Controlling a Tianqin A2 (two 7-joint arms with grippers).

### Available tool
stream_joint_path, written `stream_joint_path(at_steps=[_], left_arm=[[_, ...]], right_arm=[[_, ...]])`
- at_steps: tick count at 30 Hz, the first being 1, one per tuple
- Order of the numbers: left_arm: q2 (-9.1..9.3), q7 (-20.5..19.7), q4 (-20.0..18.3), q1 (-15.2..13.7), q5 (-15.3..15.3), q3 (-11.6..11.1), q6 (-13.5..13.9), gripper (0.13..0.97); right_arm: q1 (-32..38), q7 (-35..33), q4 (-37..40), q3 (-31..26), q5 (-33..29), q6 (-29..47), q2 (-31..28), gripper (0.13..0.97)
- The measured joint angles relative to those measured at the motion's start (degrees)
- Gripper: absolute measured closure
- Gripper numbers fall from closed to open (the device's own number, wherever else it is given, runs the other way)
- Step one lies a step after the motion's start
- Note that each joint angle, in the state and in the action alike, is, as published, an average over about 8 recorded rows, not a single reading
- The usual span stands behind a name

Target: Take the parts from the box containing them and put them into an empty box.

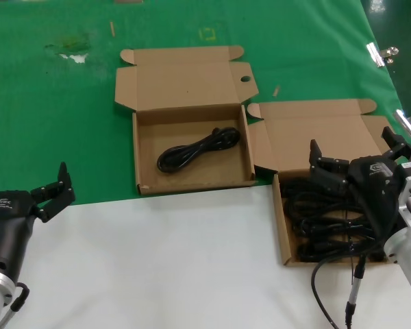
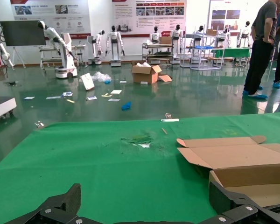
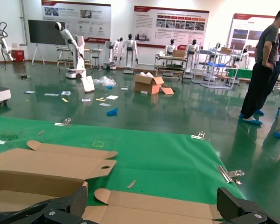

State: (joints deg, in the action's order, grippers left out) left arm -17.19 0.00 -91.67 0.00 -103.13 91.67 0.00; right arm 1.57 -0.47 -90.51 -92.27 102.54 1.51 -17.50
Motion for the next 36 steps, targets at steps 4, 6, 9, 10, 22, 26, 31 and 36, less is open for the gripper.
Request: stream_joint_path(at_steps=[4, 6, 9, 10, 22, 26, 31, 36], left_arm=[[0.0, 0.0, 0.0, 0.0, 0.0, 0.0, 0.0, 0.132], [0.0, 0.0, 0.0, 0.0, 0.0, 0.0, 0.0, 0.132], [0.0, 0.0, 0.0, 0.0, 0.0, 0.0, 0.0, 0.132], [0.0, 0.0, 0.0, 0.0, 0.0, 0.0, 0.0, 0.132], [0.0, 0.0, 0.0, 0.0, 0.0, 0.0, 0.0, 0.132], [0.0, 0.0, 0.0, 0.0, 0.0, 0.0, 0.0, 0.132], [0.0, 0.0, 0.0, 0.0, 0.0, 0.0, 0.0, 0.132], [0.0, 0.0, 0.0, 0.0, 0.0, 0.0, 0.0, 0.132]], right_arm=[[0.0, 0.0, 0.0, 0.0, 0.0, 0.0, 0.0, 0.129], [0.0, 0.0, 0.0, 0.0, 0.0, 0.0, 0.0, 0.129], [0.0, 0.0, 0.0, 0.0, 0.0, 0.0, 0.0, 0.129], [0.0, 0.0, 0.0, 0.0, 0.0, 0.0, 0.0, 0.129], [0.0, 0.0, 0.0, 0.0, 0.0, 0.0, 0.0, 0.129], [0.0, 0.0, 0.0, 0.0, 0.0, 0.0, 0.0, 0.129], [0.0, 0.0, 0.0, 0.0, 0.0, 0.0, 0.0, 0.129], [0.0, 0.0, 0.0, 0.0, 0.0, 0.0, 0.0, 0.129]])
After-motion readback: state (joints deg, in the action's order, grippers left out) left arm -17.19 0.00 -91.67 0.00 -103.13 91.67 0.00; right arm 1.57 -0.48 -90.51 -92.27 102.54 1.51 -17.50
